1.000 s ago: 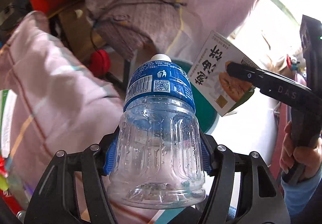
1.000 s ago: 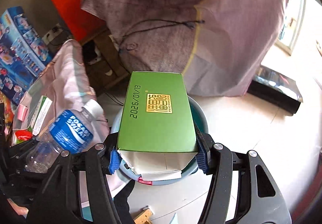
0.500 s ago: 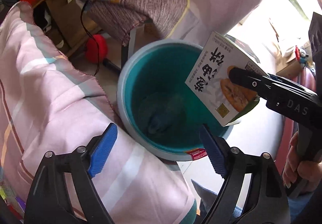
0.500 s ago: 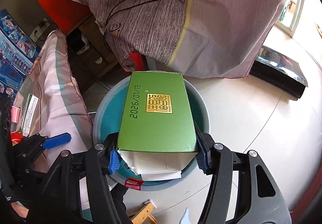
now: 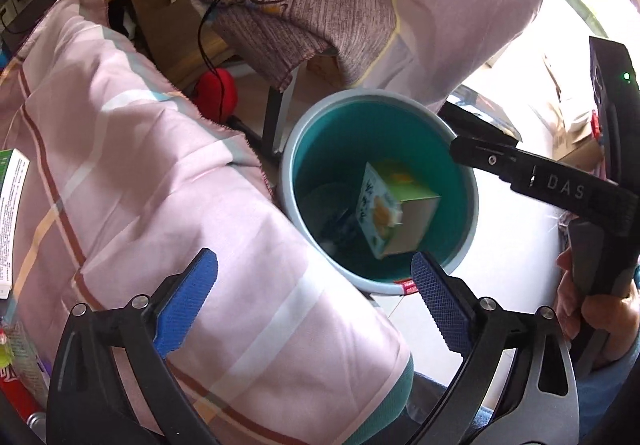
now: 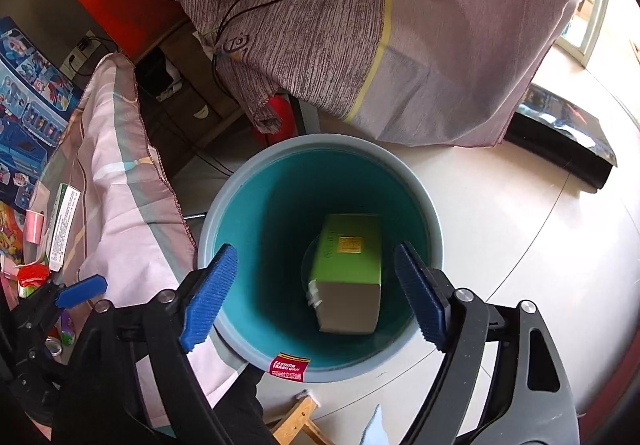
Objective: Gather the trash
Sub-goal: 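Carry bottle and box to the teal bucket and open both tools to drop them, then grasp the white plastic bag with left tool while right tool grasps the red Coca-Cola can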
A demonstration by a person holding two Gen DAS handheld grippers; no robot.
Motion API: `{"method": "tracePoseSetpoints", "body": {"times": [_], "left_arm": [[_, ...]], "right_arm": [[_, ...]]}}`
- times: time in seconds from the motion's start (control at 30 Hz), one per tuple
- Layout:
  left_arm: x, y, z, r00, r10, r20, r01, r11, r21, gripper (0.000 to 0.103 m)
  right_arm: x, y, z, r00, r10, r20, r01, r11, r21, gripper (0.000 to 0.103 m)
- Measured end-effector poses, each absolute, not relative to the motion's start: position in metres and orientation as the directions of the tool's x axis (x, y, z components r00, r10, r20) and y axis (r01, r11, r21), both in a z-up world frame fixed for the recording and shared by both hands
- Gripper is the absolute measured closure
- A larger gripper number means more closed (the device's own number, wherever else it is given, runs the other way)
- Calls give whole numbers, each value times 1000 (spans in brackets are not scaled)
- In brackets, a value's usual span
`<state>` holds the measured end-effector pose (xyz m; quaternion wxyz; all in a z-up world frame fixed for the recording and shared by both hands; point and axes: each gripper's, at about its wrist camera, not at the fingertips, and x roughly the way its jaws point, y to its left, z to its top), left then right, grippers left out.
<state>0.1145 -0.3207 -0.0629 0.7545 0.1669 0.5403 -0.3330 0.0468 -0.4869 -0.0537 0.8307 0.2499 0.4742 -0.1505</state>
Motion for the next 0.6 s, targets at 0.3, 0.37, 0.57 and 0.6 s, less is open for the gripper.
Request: {"method": "tracePoseSetpoints", "body": {"times": [0.3, 0.37, 0.57, 0.6], "left_arm": [[102, -284, -50, 221, -327, -919, 657, 746, -107, 5], [99, -274, -46, 230, -327, -917, 651, 752, -104, 5], [93, -239, -35, 257, -340, -905, 615, 779, -118, 5], [92, -233, -33, 265, -342, -902, 608, 785, -119, 5]], "right_arm": [[43, -461, -37, 498, -31, -867, 479, 843, 245, 16], [42, -454, -33, 500, -32, -865, 476, 845, 244, 16], [41, -427, -16, 513, -33, -857, 450, 861, 236, 16], [41, -420, -12, 518, -31, -855, 439, 867, 235, 16]]}}
